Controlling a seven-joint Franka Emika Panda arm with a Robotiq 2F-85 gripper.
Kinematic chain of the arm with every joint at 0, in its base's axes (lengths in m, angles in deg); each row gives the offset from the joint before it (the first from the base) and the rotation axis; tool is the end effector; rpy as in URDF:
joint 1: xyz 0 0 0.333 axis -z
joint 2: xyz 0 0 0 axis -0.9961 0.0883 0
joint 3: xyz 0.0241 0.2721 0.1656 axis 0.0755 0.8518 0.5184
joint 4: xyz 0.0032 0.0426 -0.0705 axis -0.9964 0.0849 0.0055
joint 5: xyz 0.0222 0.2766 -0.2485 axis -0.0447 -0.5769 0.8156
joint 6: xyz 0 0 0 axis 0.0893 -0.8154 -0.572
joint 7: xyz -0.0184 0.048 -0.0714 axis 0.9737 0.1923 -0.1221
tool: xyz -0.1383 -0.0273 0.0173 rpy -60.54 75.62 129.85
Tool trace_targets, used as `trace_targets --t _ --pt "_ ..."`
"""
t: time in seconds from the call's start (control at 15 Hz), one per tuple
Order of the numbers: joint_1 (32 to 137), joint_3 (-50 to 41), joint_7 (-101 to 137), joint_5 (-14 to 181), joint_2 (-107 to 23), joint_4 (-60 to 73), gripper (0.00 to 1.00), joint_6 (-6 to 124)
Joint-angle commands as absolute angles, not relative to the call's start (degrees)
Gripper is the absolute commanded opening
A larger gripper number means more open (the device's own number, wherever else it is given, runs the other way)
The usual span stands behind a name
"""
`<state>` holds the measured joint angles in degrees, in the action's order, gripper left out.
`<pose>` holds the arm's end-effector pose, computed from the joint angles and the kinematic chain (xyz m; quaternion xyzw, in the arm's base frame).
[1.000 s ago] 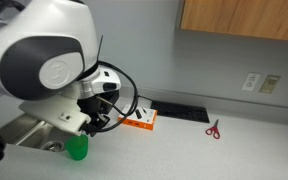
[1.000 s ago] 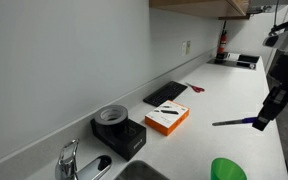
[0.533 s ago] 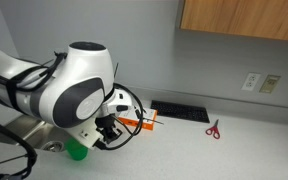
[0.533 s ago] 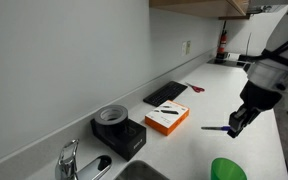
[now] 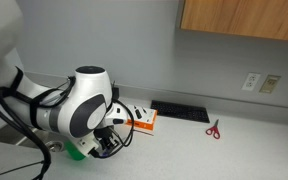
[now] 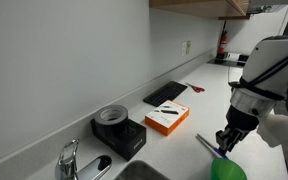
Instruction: Remove the pen from the green cup and put it on the table
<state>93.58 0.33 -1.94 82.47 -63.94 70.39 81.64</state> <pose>0.3993 -0.0551 0.2481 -0.9626 0.2661 -0.0513 0.0002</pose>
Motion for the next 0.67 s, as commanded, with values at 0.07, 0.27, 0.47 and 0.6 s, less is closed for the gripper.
trace_targets --t 0.07,0.27,0.47,0.6 --pt "91.61 -2.13 3.18 75.18 -65.09 67.79 0.69 76.51" --pt "91.33 -2.80 6.24 72.53 -66.58 66.95 0.92 73.00" --pt "91.32 -3.17 8.19 71.51 -67.25 65.79 1.00 69.69" --pt "91.38 -3.35 8.98 71.14 -67.68 65.25 1.00 68.19"
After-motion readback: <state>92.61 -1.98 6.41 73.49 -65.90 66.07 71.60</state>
